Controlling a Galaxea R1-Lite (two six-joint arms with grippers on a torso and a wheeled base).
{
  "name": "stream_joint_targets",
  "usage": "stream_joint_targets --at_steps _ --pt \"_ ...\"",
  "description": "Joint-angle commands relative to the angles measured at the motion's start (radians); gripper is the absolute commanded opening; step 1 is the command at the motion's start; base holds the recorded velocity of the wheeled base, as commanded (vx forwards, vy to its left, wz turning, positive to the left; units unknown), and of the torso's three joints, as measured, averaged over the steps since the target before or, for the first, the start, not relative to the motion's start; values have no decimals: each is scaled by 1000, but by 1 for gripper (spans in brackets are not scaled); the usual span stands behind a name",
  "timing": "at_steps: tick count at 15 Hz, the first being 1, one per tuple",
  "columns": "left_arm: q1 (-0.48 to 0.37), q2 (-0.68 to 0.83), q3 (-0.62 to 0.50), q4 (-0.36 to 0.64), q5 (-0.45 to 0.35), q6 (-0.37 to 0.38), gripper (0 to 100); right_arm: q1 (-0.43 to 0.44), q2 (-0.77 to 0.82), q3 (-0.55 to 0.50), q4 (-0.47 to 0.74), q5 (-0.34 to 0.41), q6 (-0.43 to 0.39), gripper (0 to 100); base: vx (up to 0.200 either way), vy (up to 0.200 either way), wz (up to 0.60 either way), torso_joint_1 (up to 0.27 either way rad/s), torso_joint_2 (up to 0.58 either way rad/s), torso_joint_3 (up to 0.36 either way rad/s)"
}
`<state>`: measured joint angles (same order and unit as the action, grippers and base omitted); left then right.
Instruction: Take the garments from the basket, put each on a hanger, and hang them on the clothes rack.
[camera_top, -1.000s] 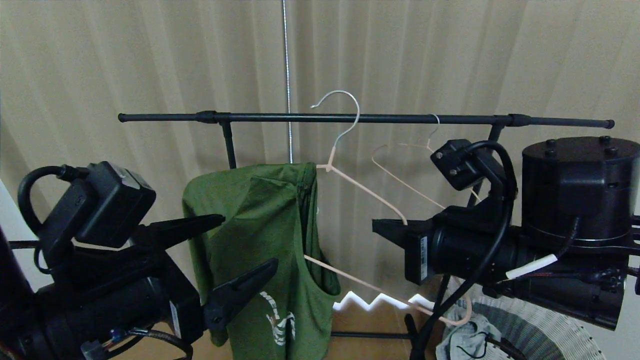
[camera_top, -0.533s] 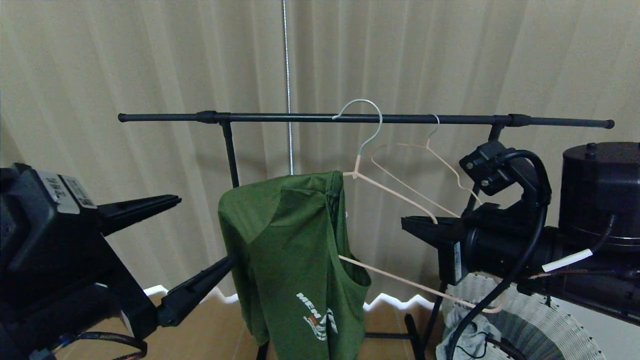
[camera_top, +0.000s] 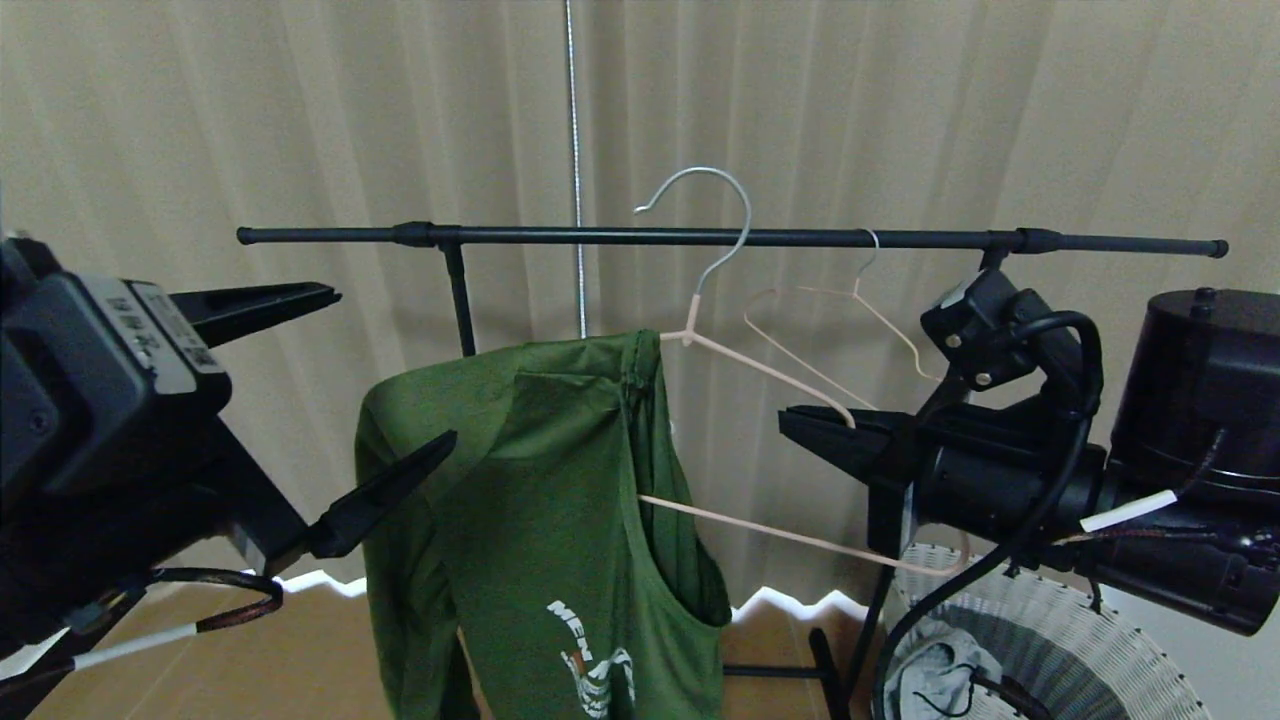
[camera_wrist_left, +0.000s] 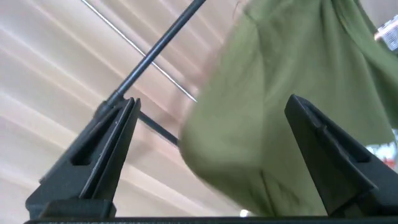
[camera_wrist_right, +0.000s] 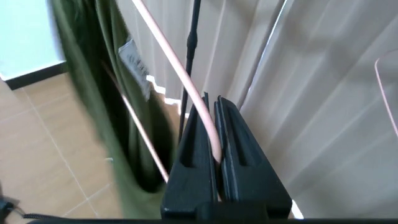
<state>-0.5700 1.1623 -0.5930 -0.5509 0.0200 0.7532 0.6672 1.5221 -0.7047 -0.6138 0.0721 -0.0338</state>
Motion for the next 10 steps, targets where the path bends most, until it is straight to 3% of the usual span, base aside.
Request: stream_joint_targets --at_steps 1,7,10 --pt "-31 109 -76 2 -31 6 100 5 36 -13 -3 2 -1 0 0 0 0 0 0 0" --pt "-8 261 -171 0 -66 6 100 49 13 -12 -4 3 0 0 0 0 0 0 0 0" --pt "33 287 -189 0 -124 5 100 71 -3 -4 -7 6 2 0 0 0 0 0 0 0"
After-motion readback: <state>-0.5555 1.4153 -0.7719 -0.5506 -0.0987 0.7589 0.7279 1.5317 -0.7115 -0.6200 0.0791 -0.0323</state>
